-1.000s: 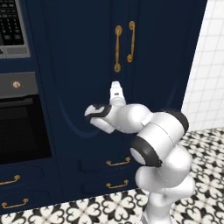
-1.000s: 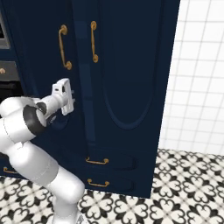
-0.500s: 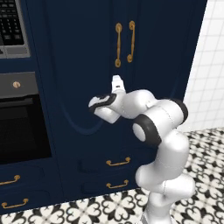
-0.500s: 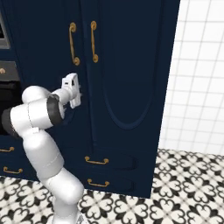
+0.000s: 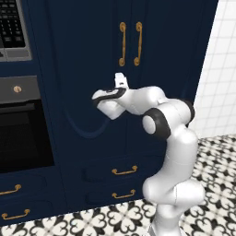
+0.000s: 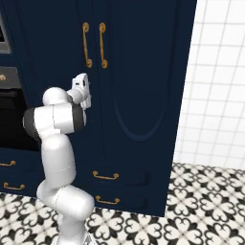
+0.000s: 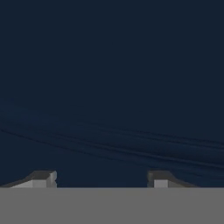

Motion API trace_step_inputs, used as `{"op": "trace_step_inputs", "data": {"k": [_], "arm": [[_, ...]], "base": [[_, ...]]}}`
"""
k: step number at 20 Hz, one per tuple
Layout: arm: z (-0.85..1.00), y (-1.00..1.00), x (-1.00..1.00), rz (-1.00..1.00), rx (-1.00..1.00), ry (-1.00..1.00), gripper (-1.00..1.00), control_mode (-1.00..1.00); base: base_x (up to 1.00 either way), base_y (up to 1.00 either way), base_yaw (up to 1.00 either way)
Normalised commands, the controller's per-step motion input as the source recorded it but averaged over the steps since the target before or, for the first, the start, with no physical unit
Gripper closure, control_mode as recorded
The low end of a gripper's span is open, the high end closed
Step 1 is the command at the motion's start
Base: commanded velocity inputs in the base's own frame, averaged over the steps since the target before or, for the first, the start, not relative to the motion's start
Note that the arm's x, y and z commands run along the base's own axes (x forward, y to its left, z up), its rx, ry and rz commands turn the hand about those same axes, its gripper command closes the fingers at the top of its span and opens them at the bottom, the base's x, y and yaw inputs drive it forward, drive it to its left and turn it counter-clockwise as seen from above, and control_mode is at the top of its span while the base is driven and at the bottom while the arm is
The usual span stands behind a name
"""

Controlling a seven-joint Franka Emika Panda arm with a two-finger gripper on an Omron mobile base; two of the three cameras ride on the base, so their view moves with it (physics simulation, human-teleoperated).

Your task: Pick the kettle from the counter and place it on the tray. Then pick the mug from the cabinet and place it on the tray. Then close the cabinet doors.

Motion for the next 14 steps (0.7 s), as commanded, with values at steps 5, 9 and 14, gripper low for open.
{"op": "trace_step_inputs", "data": {"k": [5, 9, 14], "arm": [[0.05, 0.23, 0.45, 0.03, 0.00, 0.02, -1.00, -1.00], [0.00, 0.22, 0.46, 0.03, -0.01, 0.06, -1.00, -1.00], [0.00, 0.11, 0.06, 0.02, -0.09, 0.08, -1.00, -1.00]], "base": [[0.00, 0.00, 0.00], [0.00, 0.00, 0.00], [0.00, 0.00, 0.00]]}}
